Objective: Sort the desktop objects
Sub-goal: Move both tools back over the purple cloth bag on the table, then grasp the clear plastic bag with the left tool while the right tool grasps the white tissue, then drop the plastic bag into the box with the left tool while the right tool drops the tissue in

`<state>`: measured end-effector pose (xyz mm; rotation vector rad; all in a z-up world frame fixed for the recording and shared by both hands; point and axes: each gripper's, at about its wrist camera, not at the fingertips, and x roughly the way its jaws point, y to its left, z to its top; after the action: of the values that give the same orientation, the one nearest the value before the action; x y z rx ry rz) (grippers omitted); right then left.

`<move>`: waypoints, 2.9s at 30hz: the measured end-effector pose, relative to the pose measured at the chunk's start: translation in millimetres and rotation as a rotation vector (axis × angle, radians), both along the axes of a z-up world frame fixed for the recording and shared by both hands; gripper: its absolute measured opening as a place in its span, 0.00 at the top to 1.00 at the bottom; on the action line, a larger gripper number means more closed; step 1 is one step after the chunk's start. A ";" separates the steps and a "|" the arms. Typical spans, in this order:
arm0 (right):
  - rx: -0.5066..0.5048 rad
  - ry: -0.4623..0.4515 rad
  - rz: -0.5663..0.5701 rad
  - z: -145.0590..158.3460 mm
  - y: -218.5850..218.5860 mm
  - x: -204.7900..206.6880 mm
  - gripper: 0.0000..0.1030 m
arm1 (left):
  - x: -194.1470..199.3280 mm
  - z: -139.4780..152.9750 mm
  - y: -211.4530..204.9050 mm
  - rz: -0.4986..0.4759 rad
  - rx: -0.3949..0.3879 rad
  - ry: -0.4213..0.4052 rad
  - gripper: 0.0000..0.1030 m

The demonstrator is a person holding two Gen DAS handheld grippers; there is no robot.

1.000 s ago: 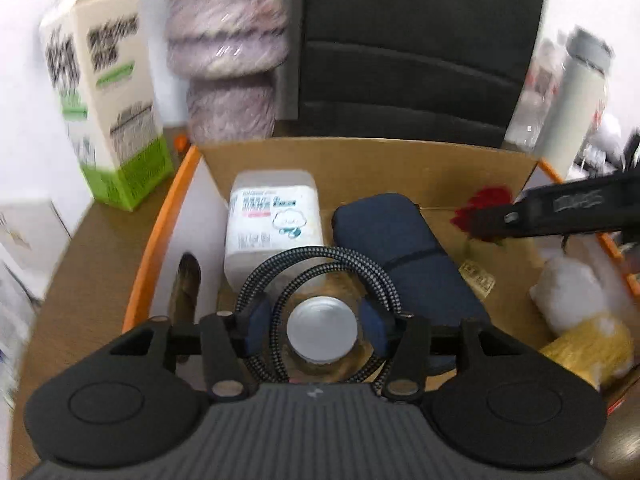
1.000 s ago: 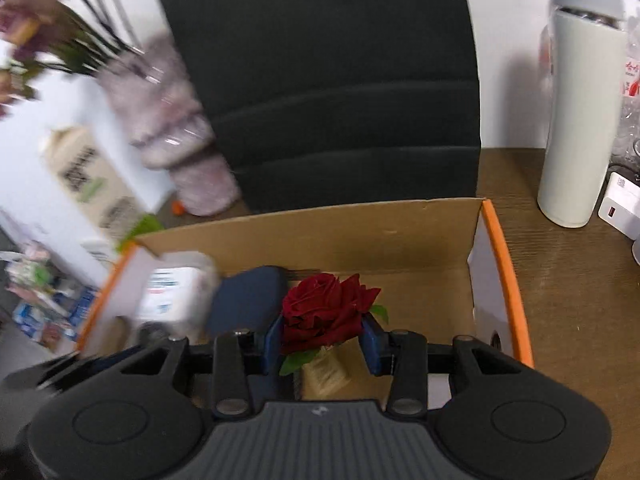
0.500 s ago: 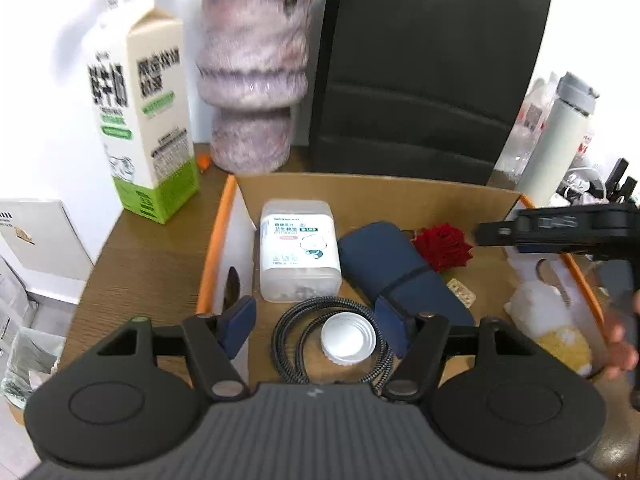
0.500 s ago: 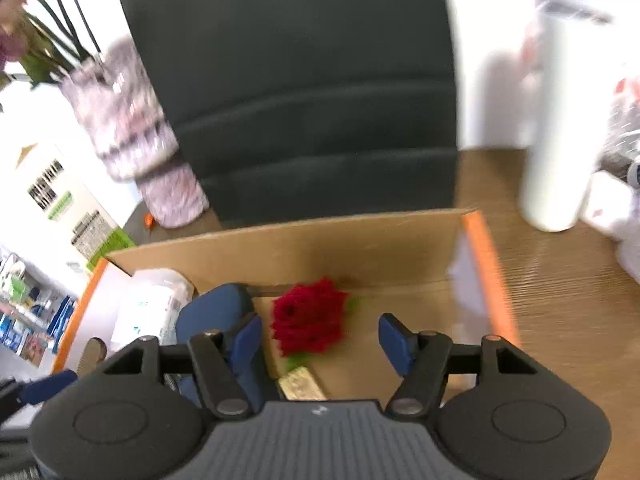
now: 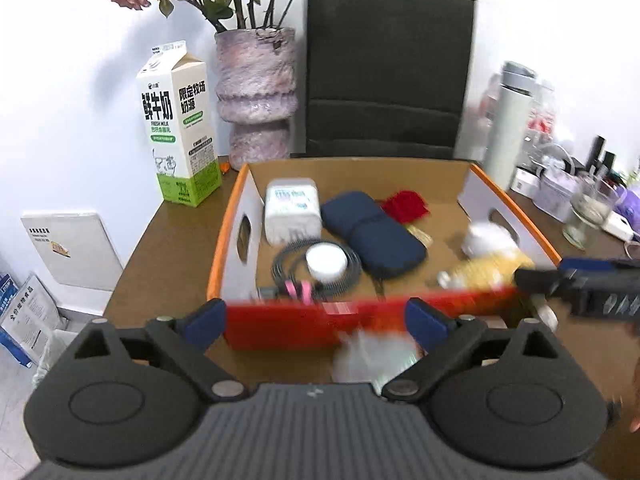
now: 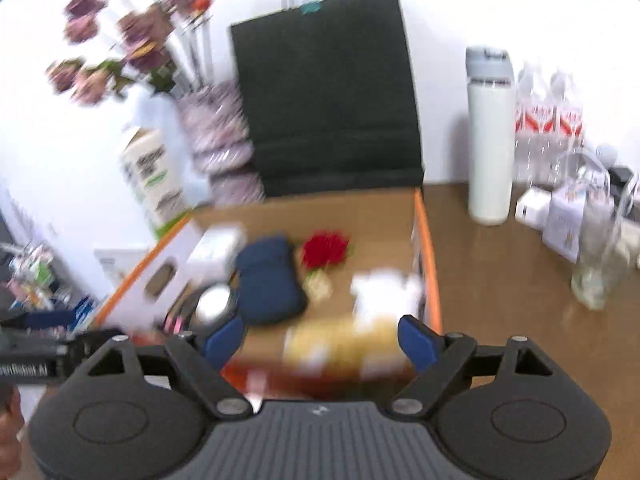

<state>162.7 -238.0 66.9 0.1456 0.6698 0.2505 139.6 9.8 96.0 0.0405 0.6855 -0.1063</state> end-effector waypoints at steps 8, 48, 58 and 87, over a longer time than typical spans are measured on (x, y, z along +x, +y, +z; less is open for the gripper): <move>-0.062 -0.053 0.055 -43.2 21.0 -93.1 0.17 | -62.1 -47.6 -18.1 -0.033 0.020 -0.003 0.00; 0.058 -0.033 0.067 -75.6 15.2 -156.8 0.19 | -113.9 -89.8 -3.4 0.014 -0.069 0.020 0.00; 0.022 -0.039 0.107 -71.3 20.5 -151.1 0.42 | -90.5 -65.8 0.8 -0.019 0.000 -0.031 0.00; 0.031 -0.038 0.056 -29.9 41.8 -76.1 0.84 | -12.4 10.2 38.7 -0.074 -0.217 -0.102 0.62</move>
<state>86.6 -196.1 37.0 0.1513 0.6331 0.3172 127.1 48.5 106.2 -0.1359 0.5680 -0.2477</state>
